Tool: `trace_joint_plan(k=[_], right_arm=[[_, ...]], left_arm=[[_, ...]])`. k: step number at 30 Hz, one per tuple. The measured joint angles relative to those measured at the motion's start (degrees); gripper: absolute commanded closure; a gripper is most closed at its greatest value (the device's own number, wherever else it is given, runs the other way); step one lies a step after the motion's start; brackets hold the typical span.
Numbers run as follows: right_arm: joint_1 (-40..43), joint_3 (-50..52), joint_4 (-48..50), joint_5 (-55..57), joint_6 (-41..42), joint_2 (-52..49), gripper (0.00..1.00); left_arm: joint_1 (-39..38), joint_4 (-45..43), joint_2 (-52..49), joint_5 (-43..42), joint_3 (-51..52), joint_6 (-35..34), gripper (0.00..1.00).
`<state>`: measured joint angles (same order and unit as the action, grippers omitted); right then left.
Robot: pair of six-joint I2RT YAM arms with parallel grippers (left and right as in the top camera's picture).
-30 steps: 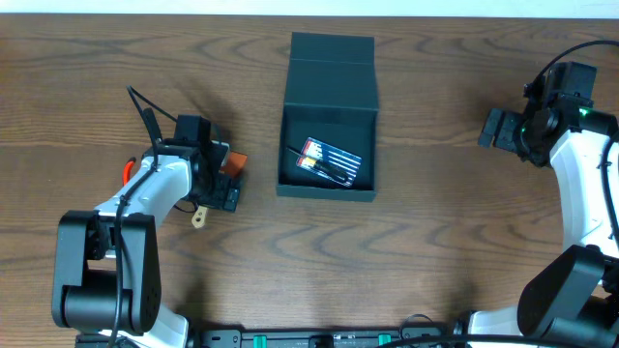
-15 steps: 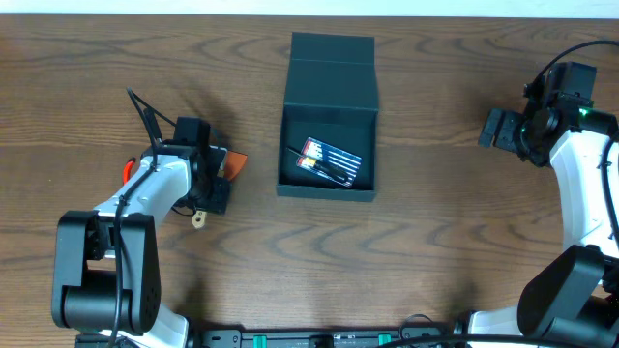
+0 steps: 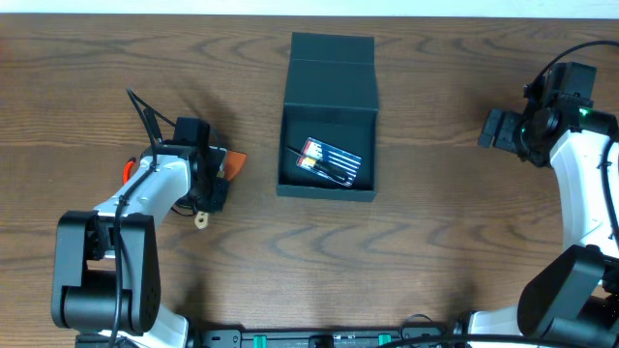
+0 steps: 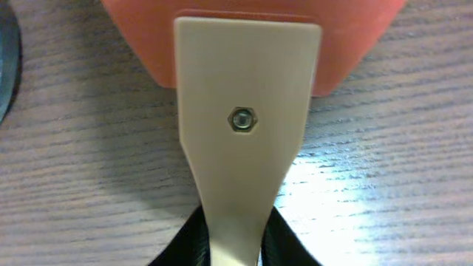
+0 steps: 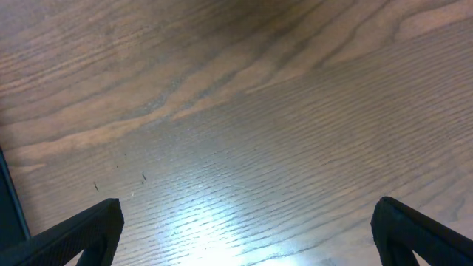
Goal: Pack container
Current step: 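Move the left gripper to the orange scraper and grasp its wooden handle, then lift the scraper with the left gripper and carry it into the box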
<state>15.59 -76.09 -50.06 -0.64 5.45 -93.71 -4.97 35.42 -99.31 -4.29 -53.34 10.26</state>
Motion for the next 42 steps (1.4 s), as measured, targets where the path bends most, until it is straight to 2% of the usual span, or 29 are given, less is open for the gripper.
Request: trace_joint_plan(k=[3, 15, 20, 36, 42], right_arm=[[0.0, 0.0, 0.0, 0.0, 0.0, 0.0, 0.01], [0.0, 0.0, 0.0, 0.0, 0.0, 0.0, 0.01], [0.0, 0.0, 0.0, 0.0, 0.0, 0.0, 0.01], [0.0, 0.0, -1.1, 0.0, 0.0, 0.0, 0.01], [0.0, 0.0, -1.1, 0.0, 0.0, 0.0, 0.01]], left_arm=[[0.0, 0.1, 0.0, -0.2, 0.0, 0.2, 0.94], [0.0, 0.4, 0.1, -0.3, -0.2, -0.3, 0.94], [0.0, 3.5, 0.6, -1.2, -0.5, -3.1, 0.94], [-0.3, 6.9, 24.5, -4.9, -5.9, -5.5, 0.94], [-5.9, 5.8, 27.7, -5.1, -10.3, -1.3, 0.94]])
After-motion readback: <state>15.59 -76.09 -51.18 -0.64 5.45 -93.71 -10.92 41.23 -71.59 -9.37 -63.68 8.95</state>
